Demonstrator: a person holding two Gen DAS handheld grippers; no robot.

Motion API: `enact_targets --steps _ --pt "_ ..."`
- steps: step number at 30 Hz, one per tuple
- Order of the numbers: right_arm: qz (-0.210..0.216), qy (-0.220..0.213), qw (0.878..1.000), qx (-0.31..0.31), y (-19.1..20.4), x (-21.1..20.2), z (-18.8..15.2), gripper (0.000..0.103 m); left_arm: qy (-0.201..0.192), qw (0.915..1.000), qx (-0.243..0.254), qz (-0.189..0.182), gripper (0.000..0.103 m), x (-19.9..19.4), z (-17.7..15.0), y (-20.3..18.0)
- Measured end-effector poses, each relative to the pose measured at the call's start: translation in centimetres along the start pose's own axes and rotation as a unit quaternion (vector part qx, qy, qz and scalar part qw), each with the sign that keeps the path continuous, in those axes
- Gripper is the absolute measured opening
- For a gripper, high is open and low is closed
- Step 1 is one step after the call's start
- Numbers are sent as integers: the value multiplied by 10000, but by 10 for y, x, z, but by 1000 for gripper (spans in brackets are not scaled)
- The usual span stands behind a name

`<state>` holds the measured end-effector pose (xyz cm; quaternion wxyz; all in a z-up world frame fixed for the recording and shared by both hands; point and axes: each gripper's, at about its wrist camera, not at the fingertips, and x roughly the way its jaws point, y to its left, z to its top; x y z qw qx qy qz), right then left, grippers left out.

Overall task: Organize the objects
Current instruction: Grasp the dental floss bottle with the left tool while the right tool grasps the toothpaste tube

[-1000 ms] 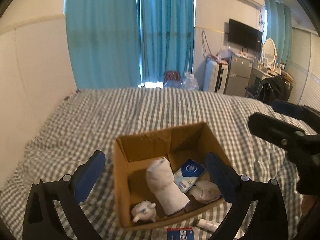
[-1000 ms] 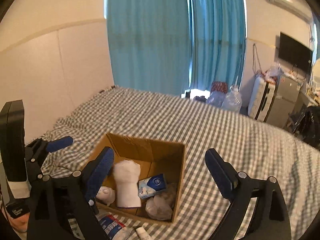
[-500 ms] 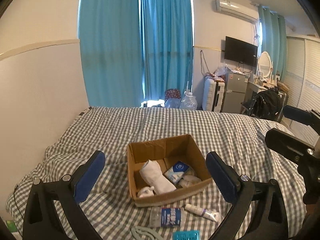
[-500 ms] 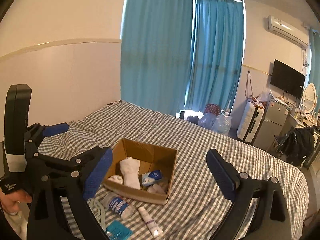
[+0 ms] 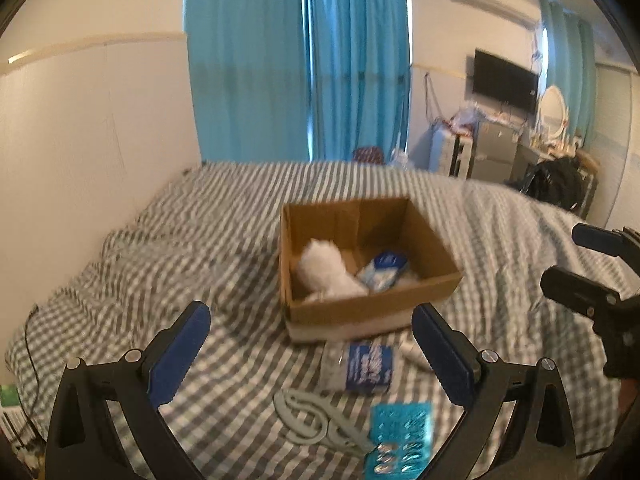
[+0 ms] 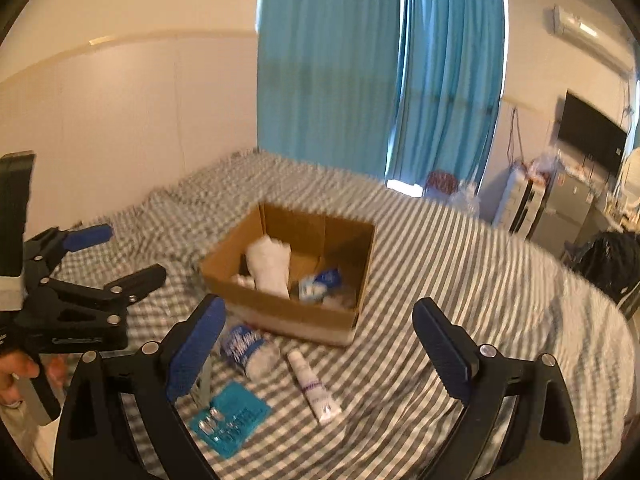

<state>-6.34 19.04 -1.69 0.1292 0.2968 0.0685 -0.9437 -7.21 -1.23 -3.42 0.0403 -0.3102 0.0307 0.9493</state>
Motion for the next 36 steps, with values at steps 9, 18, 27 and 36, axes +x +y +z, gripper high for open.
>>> enact_targets --steps 9,18,27,36 --pt "82 823 9962 275 -16 82 -57 95 874 9959 -30 234 103 78 -62 2" --pt "390 1848 9817 228 -4 158 -91 68 1220 9916 396 -167 103 105 -88 -19" --pt "435 2343 9710 197 -2 198 -111 36 1340 9885 529 -465 103 117 -90 -36" --pt "326 2233 9732 448 -16 180 -112 25 1414 9863 761 -373 103 142 -83 -56"
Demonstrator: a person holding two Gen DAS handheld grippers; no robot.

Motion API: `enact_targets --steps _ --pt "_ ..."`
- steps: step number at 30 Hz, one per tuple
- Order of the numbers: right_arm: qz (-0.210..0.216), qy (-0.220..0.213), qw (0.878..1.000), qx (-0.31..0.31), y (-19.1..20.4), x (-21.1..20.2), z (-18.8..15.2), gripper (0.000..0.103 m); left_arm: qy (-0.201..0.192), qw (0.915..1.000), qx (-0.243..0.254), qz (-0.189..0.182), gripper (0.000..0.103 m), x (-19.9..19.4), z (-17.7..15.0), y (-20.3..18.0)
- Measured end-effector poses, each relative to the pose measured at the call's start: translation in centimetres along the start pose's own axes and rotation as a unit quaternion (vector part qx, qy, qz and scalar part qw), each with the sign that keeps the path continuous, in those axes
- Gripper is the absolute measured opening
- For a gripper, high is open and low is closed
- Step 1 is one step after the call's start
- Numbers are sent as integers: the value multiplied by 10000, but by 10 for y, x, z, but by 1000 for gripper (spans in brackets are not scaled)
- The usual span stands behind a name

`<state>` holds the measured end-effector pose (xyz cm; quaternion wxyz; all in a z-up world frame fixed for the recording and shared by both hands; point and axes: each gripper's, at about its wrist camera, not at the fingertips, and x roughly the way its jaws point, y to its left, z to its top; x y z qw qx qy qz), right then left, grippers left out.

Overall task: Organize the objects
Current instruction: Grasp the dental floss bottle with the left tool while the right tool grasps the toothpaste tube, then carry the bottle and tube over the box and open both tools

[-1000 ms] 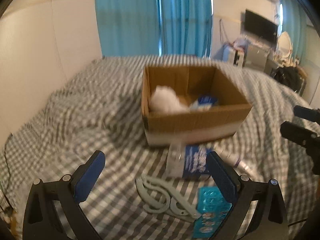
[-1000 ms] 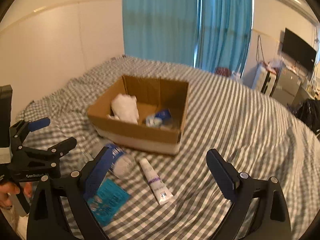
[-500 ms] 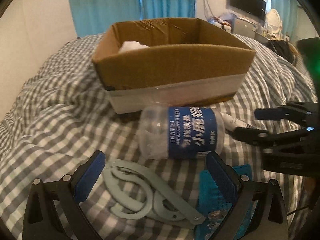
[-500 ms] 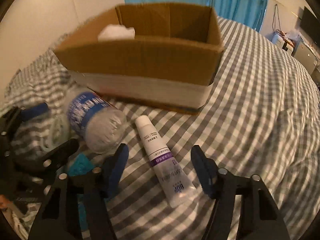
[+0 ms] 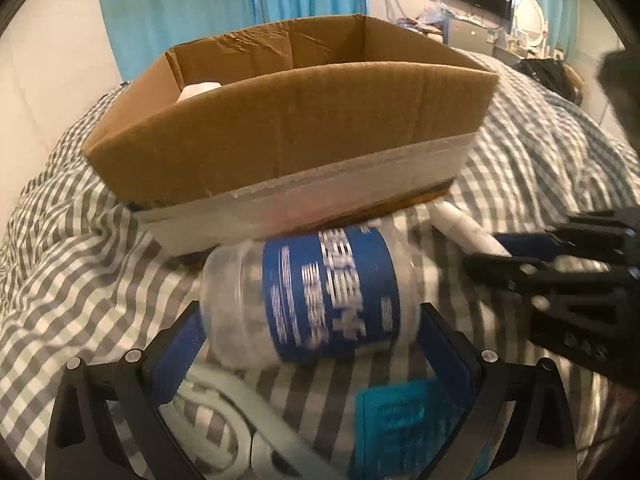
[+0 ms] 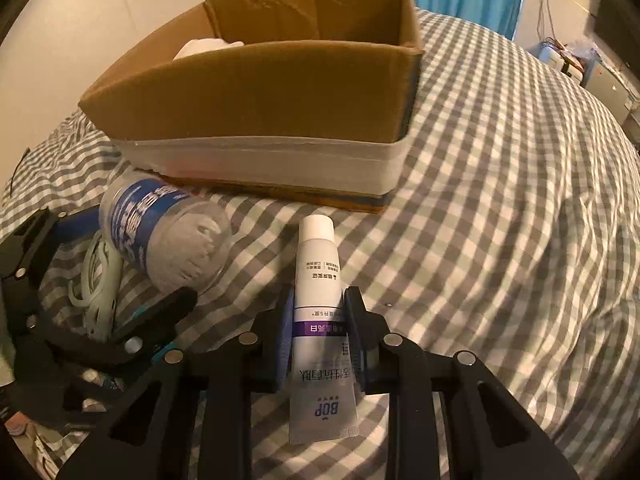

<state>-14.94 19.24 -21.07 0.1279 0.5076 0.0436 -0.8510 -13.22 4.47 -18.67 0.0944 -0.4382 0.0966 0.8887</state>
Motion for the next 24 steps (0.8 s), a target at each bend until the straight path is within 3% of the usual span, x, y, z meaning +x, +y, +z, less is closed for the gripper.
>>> enact_targets --steps 4,8,11,17,24 --pt "-197 -34 9998 -12 -3 -3 -6 24 26 10000 -52 17 103 10 7 -2" --pt "-143 -66 9999 26 -8 -9 -9 24 -6 10000 43 79 94 12 4 -3" --pt "-162 -110 9998 -22 -5 -12 -11 24 10 10000 -57 23 92 7 2 3" --pt "-304 -385 9988 -93 -1 -37 -23 24 -47 9998 -192 41 92 -12 -6 10" --pt "-296 -822 9962 -33 1 -79 -28 24 -422 9981 -453 -9 92 -58 -5 22"
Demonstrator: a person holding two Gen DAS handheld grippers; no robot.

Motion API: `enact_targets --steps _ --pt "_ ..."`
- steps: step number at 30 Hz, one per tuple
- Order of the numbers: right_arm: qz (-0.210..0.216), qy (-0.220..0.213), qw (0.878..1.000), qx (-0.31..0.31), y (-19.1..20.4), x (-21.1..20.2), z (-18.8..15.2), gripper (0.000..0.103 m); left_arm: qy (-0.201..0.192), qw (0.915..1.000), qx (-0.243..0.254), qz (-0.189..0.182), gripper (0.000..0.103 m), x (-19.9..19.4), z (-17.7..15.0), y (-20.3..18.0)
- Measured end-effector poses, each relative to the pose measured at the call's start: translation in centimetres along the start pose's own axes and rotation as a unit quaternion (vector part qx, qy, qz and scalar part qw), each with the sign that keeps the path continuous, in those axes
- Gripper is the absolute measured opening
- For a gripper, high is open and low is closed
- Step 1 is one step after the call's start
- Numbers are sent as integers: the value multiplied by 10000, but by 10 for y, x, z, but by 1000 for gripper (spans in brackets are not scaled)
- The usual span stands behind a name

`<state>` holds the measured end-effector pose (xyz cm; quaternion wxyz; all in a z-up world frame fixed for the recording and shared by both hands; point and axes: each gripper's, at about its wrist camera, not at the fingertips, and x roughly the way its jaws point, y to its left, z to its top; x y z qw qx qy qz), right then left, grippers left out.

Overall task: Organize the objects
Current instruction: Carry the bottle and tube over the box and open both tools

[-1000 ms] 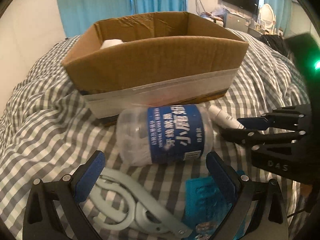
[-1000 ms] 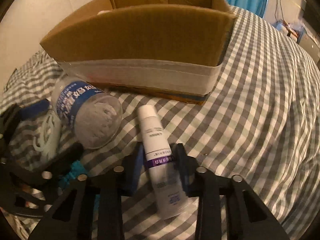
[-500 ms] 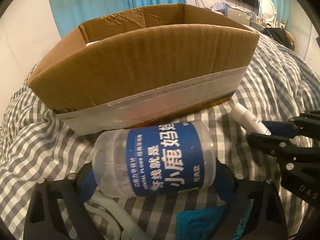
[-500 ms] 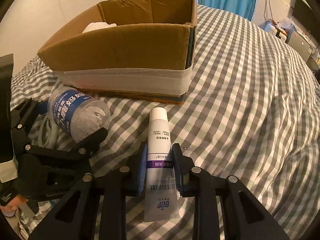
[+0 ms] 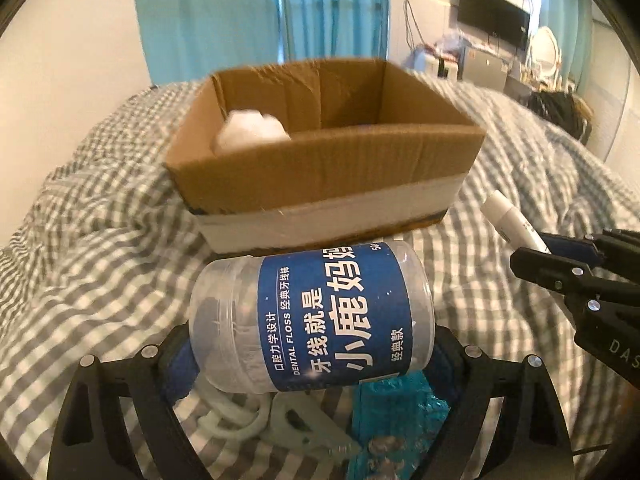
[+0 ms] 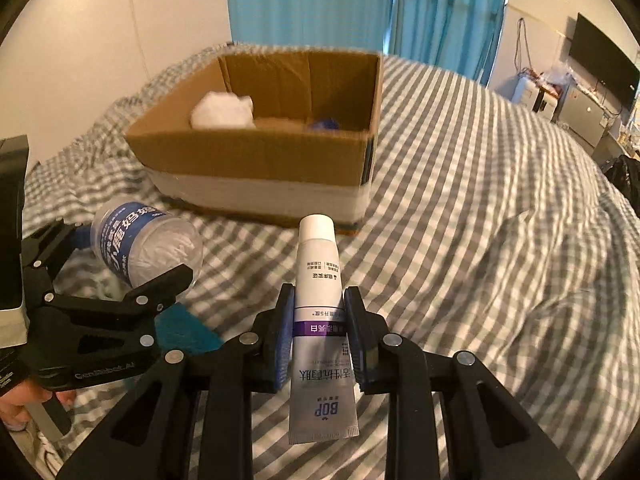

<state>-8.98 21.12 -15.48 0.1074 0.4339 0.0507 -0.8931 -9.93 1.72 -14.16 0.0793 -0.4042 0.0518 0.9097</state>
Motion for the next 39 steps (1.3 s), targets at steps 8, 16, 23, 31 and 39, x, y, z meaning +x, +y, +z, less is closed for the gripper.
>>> enact_targets --steps 8,16,23,31,39 --pt "5 -573 9983 -62 19 -57 23 24 -596 9980 -197 84 92 -48 22 0" --pt "-82 -1120 9933 -275 32 -111 61 24 -1164 9927 -234 191 92 -97 61 13" --pt "32 -1563 9869 -404 36 -132 113 24 -1455 9889 -183 243 90 -106 105 20" --pt "110 -1583 9856 -588 36 -99 177 24 -1467 9889 -242 26 90 -68 148 24" --pt "209 -1275 9906 -440 24 -26 206 24 -1103 9938 -117 -20 90 2 168 29"
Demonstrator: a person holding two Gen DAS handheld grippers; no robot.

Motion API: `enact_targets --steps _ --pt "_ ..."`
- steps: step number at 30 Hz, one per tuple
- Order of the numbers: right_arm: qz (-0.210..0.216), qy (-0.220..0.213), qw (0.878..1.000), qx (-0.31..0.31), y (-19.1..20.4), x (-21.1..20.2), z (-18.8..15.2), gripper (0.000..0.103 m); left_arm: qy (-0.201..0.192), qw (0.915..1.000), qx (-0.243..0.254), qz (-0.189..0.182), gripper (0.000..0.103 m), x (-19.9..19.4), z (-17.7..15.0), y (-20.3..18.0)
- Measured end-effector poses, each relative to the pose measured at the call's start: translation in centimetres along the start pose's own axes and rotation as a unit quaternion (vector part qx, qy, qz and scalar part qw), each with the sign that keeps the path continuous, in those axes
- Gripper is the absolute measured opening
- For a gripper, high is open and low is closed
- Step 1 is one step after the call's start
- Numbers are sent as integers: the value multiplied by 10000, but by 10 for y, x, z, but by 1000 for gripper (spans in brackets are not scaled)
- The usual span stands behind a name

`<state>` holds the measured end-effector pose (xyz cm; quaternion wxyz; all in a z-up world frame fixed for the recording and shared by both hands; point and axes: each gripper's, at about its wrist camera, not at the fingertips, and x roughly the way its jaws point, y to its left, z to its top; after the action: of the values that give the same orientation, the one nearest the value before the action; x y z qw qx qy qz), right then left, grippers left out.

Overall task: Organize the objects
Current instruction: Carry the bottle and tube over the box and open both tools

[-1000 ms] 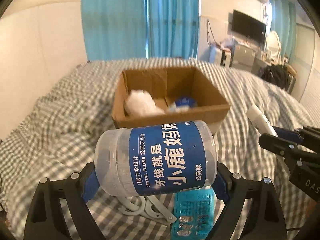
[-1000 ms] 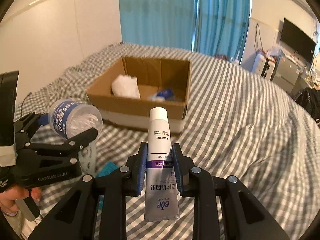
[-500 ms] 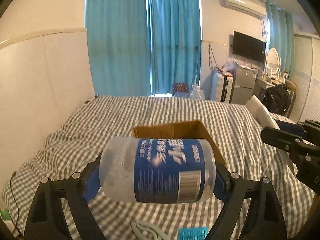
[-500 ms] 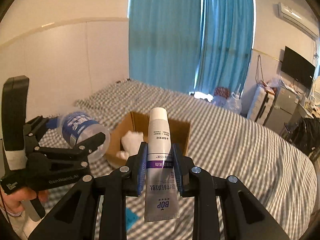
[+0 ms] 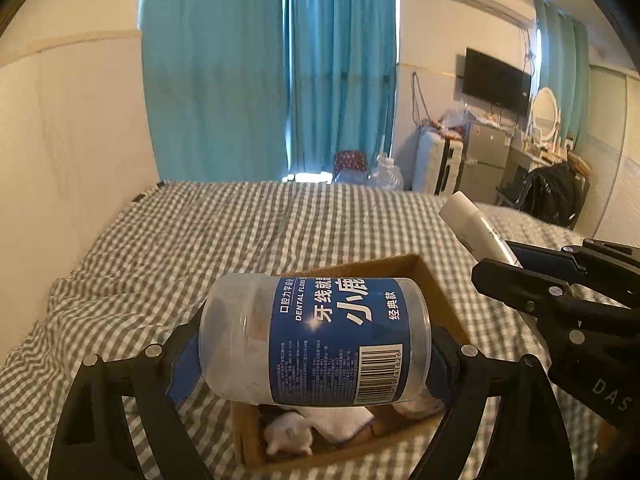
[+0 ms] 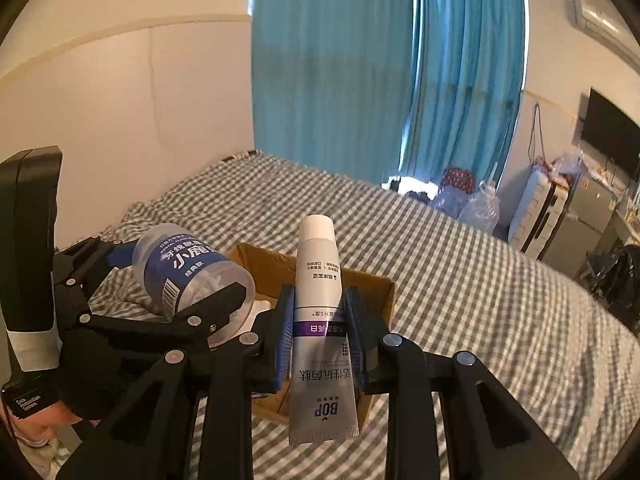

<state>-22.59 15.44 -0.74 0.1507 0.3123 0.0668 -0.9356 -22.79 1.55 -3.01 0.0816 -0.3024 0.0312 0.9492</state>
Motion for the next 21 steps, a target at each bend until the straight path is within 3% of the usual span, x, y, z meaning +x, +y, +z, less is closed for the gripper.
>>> enact_targets --steps 10,17,18,21 --pt "24 603 9971 461 -28 90 -28 24 543 9985 88 -53 90 64 -29 11" --pt "224 525 9953 786 -35 90 -35 26 661 9977 108 -101 92 64 -34 7" --pt "197 463 9958 766 -33 83 -34 28 647 9978 119 -94 96 61 -33 6" --pt "60 255 9969 736 -33 62 -25 51 461 9988 129 -43 100 43 -27 2"
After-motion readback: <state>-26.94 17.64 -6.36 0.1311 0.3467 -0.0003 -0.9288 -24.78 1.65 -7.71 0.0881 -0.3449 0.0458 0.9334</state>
